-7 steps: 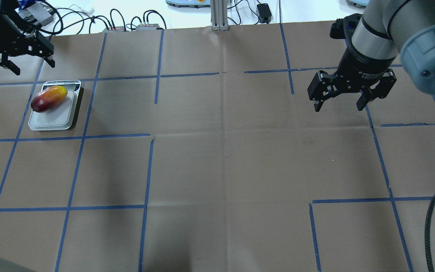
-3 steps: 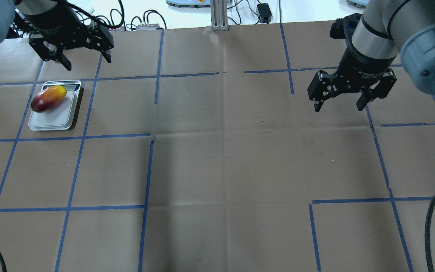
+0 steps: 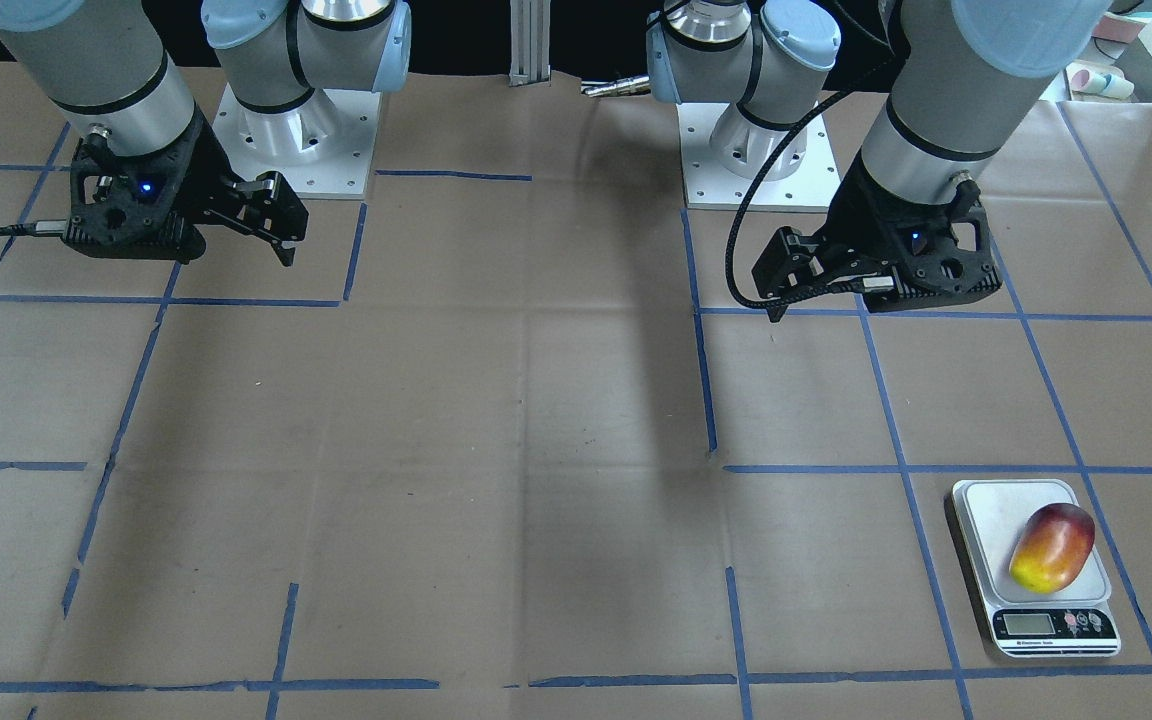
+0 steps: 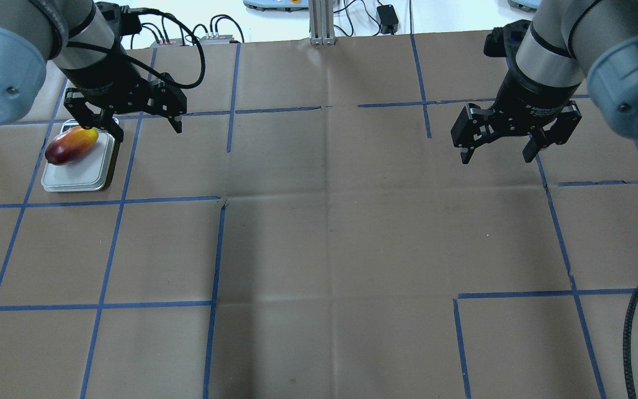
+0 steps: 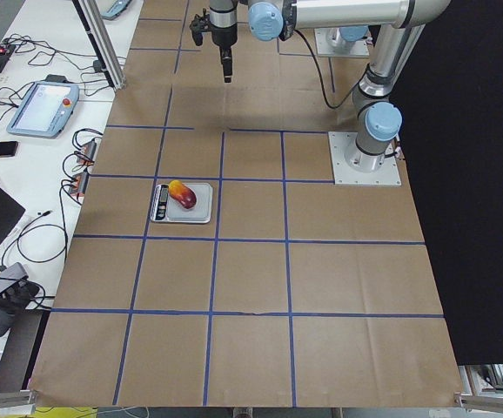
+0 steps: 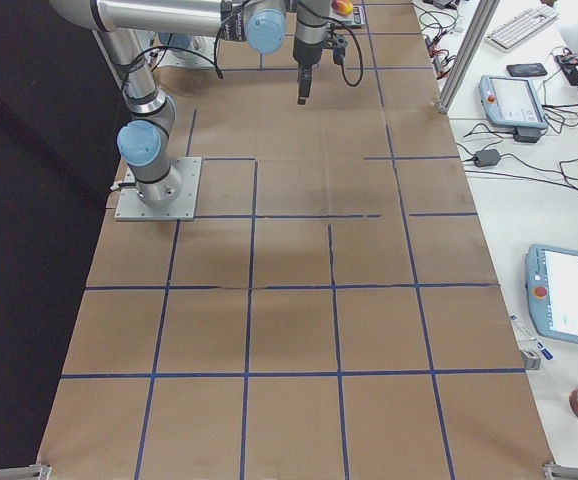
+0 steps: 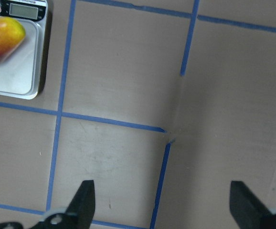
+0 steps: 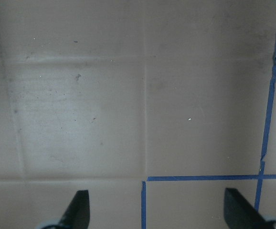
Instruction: Weigh mango
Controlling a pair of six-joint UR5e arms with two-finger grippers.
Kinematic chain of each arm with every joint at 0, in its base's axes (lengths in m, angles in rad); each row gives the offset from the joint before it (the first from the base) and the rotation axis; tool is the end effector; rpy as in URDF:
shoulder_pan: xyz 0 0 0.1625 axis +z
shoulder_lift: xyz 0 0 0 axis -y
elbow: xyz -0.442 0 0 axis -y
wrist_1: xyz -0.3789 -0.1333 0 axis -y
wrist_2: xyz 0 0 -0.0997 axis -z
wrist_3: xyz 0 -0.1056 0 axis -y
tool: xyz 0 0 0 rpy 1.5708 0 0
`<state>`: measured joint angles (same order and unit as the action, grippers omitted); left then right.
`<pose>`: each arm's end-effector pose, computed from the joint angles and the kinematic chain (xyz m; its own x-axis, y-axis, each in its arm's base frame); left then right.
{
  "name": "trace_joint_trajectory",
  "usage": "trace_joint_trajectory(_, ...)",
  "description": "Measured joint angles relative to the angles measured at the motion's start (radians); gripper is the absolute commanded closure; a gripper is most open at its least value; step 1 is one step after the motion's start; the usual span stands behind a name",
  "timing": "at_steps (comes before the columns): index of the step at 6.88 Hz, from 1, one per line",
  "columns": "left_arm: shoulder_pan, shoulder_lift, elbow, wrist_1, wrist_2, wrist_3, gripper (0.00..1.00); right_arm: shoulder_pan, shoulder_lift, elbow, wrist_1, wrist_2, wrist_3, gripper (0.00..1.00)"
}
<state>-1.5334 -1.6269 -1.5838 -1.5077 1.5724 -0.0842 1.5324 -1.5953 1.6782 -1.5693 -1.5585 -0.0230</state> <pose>-0.1143 -0.5065 0.4714 -0.9926 -0.1213 -0.0021 -0.1213 0.9926 0.0059 0.1169 -0.4620 0.4594 -0.9998 0.0165 -0.0142 0.0153 0.9963 0.0840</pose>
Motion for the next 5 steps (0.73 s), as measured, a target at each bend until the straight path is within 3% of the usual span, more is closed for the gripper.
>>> trace_joint_trajectory(5,-0.022,0.011,-0.001,0.003,0.000,0.008,0.00,0.000,0.000,0.000,0.000,0.000,0.000,0.00)
